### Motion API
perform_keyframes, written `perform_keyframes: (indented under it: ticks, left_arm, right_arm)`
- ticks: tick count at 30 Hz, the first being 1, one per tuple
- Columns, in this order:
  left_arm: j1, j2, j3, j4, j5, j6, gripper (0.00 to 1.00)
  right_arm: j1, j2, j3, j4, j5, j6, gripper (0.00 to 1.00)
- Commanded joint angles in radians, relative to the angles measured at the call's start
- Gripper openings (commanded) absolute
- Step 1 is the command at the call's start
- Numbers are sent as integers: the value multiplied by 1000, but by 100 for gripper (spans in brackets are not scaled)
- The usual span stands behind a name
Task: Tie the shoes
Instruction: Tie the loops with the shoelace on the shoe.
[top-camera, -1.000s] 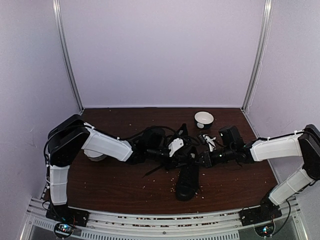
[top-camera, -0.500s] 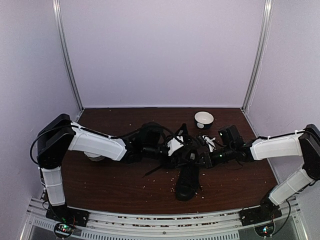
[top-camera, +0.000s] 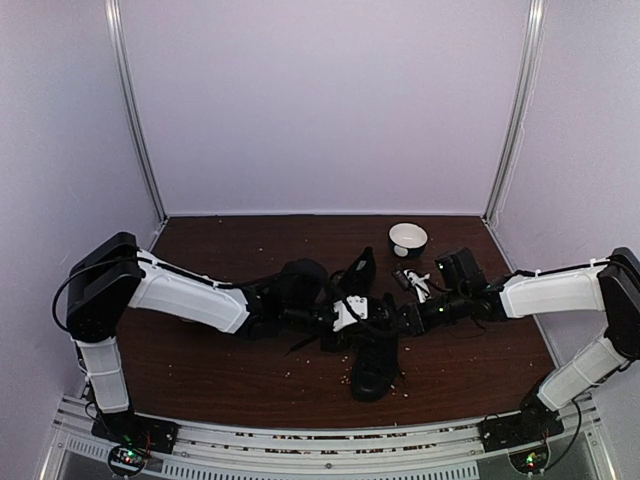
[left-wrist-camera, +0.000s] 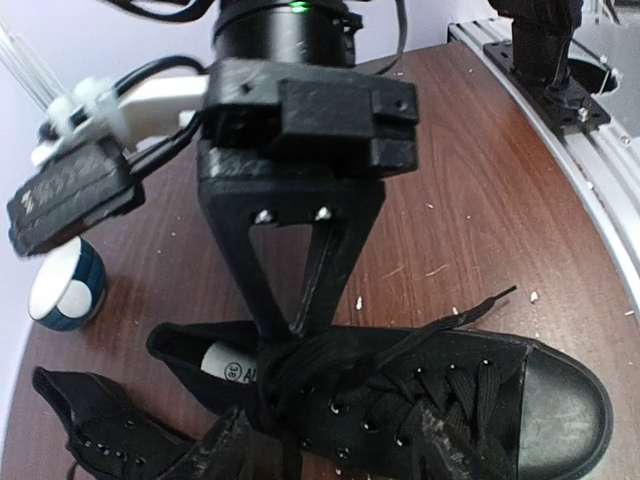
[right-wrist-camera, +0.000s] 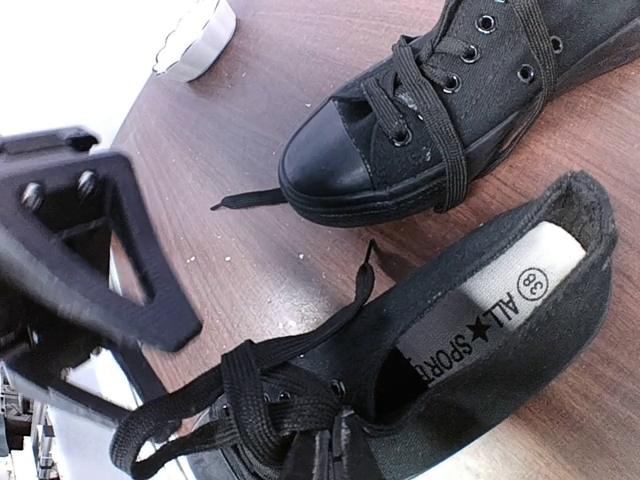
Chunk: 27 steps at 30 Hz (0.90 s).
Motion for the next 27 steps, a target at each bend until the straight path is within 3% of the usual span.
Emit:
perform_keyframes:
  ticks: [1, 9, 17, 18, 27]
  left_arm:
    - [-60, 6, 40, 102, -176, 81, 55]
    - [-61, 30, 66, 108, -165, 30, 50]
    - [-61, 30, 69, 75, -185, 18, 2]
    - [-61, 30, 70, 73, -195, 13, 0]
    - [-25, 43, 73, 78, -292, -125, 0]
  right_arm:
    - [-5, 8, 29, -20, -13, -14, 0]
    - [-5, 5, 28, -27, -14, -17, 0]
    - [-4, -3, 28, -38, -16, -20, 0]
    - [-5, -6, 29, -43, -15, -21, 0]
    - [-6, -39, 39, -168, 30, -41, 0]
